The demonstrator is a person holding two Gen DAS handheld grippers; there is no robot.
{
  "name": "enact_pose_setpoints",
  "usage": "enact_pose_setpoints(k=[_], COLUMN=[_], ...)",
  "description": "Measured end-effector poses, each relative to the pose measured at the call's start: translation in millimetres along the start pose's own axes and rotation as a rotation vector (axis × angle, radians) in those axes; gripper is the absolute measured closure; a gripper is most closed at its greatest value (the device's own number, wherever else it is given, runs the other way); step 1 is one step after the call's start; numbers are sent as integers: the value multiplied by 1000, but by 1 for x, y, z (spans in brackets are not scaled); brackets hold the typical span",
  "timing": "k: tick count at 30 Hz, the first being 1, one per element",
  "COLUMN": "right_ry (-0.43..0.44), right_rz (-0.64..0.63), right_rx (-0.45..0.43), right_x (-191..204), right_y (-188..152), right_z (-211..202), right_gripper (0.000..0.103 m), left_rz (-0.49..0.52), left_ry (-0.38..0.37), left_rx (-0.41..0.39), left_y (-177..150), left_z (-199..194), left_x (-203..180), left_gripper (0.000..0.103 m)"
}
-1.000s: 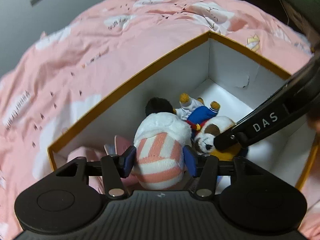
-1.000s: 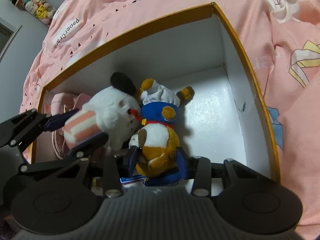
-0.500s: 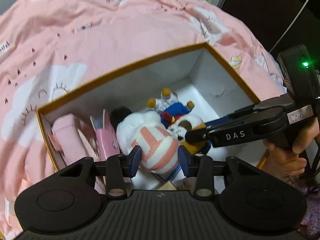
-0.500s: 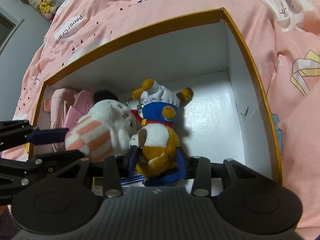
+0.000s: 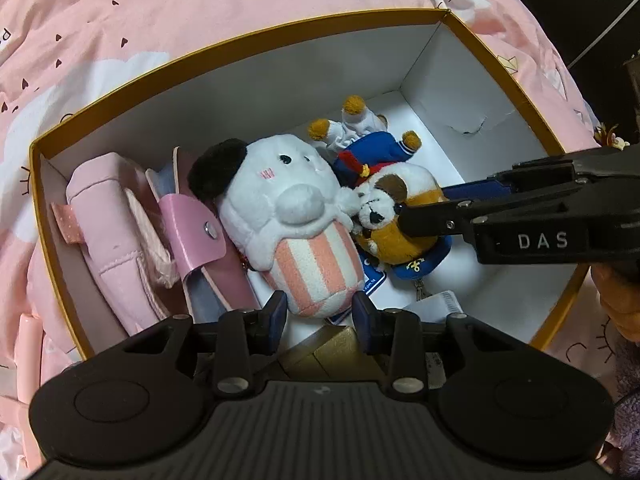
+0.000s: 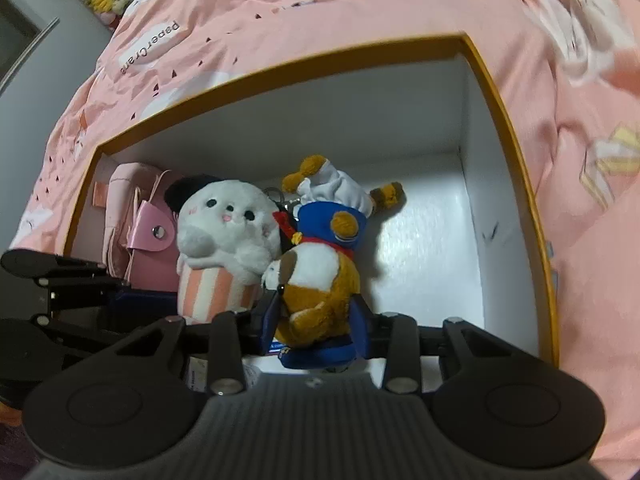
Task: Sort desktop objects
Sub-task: 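Lower the white plush dog into the box while the right tool lowers the brown dog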
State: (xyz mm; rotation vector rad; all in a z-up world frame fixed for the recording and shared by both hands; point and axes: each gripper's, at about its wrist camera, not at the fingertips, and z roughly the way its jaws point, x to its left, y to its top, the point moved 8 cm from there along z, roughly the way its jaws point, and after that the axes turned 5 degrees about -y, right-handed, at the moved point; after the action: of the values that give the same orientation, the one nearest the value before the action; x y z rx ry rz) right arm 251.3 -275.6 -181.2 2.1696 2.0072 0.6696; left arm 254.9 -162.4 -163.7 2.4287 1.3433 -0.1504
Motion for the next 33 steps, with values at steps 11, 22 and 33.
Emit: enact_pose_setpoints(k=[11,22,33], right_ry=[-22,2,2], right_rz=[-211,-177,-191], right_rx=[-33,-12,-28], right_x=[28,23,25], right_y=[10,6,5], right_z=[8,7,6], right_gripper=[67,69,69], left_rz=[-37,-11,62], left_ry=[4,153,191], left_rx=[-192,-283,-328], left_y=[5,21,29], left_z=[-51,-38,-28], left_x=[12,11,5], left_gripper=[56,57,84])
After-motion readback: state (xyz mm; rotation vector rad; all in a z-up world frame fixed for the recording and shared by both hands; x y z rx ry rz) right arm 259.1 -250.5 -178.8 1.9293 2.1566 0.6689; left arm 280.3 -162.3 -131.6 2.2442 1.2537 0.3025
